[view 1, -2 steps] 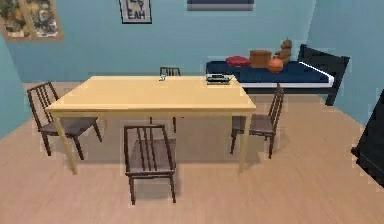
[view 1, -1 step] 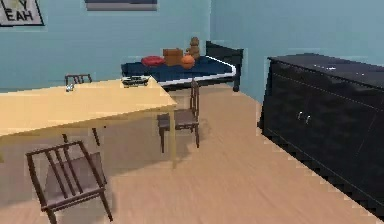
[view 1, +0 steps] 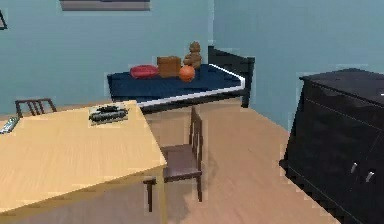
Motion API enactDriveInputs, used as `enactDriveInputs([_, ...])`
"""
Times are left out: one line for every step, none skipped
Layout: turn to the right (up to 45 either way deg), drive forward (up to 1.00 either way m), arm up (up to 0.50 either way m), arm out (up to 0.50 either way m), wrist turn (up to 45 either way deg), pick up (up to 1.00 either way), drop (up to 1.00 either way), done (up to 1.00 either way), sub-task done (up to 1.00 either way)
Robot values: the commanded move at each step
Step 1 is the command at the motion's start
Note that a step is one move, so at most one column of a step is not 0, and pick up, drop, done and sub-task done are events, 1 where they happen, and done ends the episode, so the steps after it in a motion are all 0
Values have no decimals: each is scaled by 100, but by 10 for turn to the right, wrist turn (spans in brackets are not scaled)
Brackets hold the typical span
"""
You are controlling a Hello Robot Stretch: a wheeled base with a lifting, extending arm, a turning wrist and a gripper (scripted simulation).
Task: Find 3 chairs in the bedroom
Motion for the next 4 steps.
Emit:
enactDriveInputs([-450,0,0,0,0,0,0,0,0])
enactDriveInputs([-180,0,0,0,0,0,0,0,0])
enactDriveInputs([0,0,0,0,0,0,0,0,100])
enactDriveInputs([450,0,0,0,0,0,0,0,0])
